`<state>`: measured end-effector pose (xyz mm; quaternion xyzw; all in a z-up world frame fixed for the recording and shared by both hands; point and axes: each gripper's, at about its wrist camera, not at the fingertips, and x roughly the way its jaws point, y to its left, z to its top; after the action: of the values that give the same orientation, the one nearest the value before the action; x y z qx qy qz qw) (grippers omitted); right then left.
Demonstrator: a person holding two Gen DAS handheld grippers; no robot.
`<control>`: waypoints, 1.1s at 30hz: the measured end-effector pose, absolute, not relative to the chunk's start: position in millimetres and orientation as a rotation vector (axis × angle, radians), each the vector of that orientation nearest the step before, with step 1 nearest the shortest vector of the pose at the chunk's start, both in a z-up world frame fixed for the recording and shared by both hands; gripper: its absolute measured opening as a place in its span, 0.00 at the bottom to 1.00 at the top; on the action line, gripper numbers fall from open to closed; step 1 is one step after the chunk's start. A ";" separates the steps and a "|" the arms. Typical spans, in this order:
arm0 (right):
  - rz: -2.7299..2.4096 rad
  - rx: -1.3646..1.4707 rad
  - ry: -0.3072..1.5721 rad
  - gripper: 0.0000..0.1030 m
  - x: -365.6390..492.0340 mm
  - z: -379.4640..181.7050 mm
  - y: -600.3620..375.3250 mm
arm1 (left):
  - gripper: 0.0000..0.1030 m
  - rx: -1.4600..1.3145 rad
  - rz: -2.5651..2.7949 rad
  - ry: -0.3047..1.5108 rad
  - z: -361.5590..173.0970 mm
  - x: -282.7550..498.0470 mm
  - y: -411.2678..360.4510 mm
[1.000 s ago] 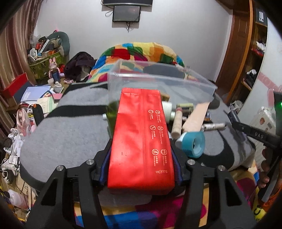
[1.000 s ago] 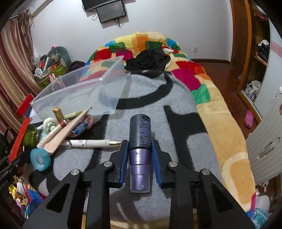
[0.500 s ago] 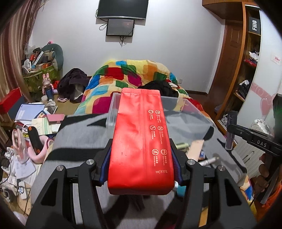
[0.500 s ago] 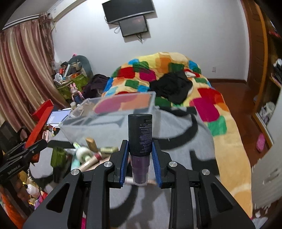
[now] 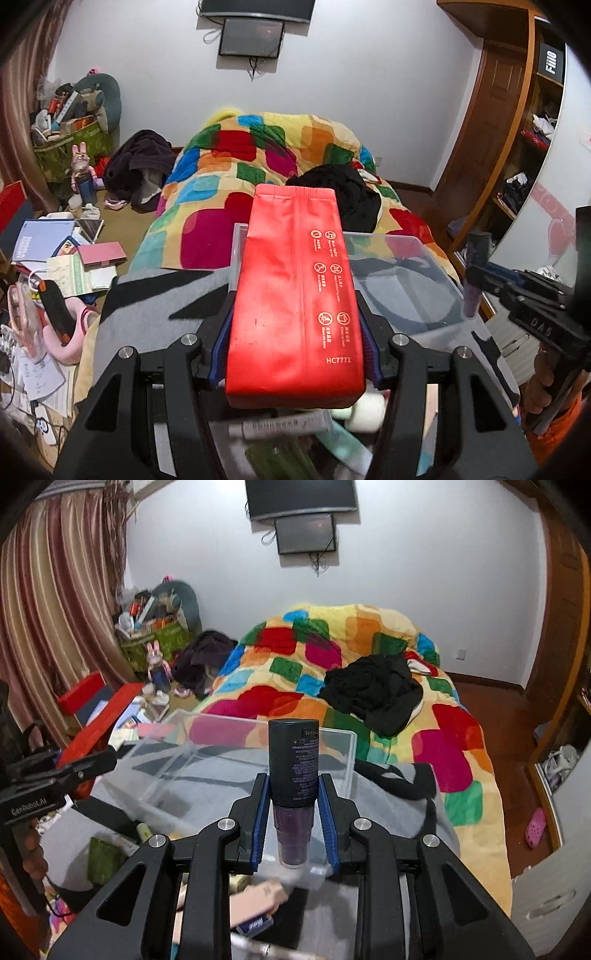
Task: Organize objects
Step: 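Lower the red pouch into the clear box while the right tool drops the purple bottle in, then grasp the green glass bottle with the left tool while the right tool grasps the white pen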
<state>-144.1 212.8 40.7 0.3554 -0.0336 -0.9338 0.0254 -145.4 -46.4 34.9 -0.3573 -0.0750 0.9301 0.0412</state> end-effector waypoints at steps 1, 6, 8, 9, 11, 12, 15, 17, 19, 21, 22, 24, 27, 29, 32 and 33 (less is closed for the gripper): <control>-2.866 1.133 -0.096 0.23 -152.4 35.7 212.4 | 0.55 -1.116 2.834 -0.229 32.3 -152.7 -46.2; -2.779 1.264 -0.027 0.23 -177.2 11.4 207.0 | 0.55 -1.214 2.788 -0.166 14.8 -179.4 -36.6; -2.761 1.296 0.018 0.23 -181.7 3.1 201.9 | 0.55 -1.245 2.769 -0.142 7.7 -185.6 -31.0; -2.748 1.307 0.040 0.23 -183.5 -0.4 198.8 | 0.55 -1.258 2.757 -0.133 4.9 -188.6 -28.2; -2.731 1.327 0.081 0.23 -186.9 -6.4 192.9 | 0.55 -1.274 2.746 -0.126 0.8 -192.0 -24.5; -2.724 1.332 0.096 0.23 -187.5 -8.8 190.4 | 0.55 -1.279 2.740 -0.125 -0.2 -193.4 -23.4; -2.720 1.325 0.109 0.23 -188.2 -10.5 186.8 | 0.55 -1.281 2.728 -0.124 -0.9 -193.6 -21.9; -2.718 1.315 0.109 0.23 -187.6 -9.4 186.1 | 0.55 -1.276 2.725 -0.111 0.9 -190.2 -21.0; -2.725 1.305 0.133 0.23 -185.3 -8.2 182.8 | 0.56 -1.262 2.731 -0.104 4.1 -187.3 -20.9; -2.739 1.287 0.167 0.24 -180.5 -5.6 178.6 | 0.59 -1.249 2.736 -0.104 7.5 -183.7 -20.7; -2.747 1.276 0.179 0.28 -178.0 -3.5 176.5 | 0.61 -1.238 2.742 -0.105 9.9 -180.7 -21.1; -2.762 1.244 0.187 0.34 -170.6 1.4 174.3 | 0.64 -1.213 2.755 -0.107 15.6 -173.5 -21.4; -2.782 1.208 0.189 0.43 -161.9 8.6 172.7 | 0.71 -1.168 2.780 -0.092 24.8 -161.5 -20.4; -2.790 1.185 0.187 0.47 -154.5 14.1 171.9 | 0.76 -1.137 2.798 -0.080 31.0 -151.6 -19.4; -2.811 1.151 0.177 0.58 -141.2 22.0 173.1 | 0.82 -1.097 2.819 -0.070 38.3 -137.1 -20.3; -2.818 1.141 0.170 0.62 -136.5 23.8 174.5 | 0.85 -1.085 2.825 -0.069 40.1 -131.8 -21.0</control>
<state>-136.5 174.5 23.8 0.3743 0.0559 -0.9244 0.0482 -131.8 -21.0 40.1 -0.3578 -0.0228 0.9318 0.0573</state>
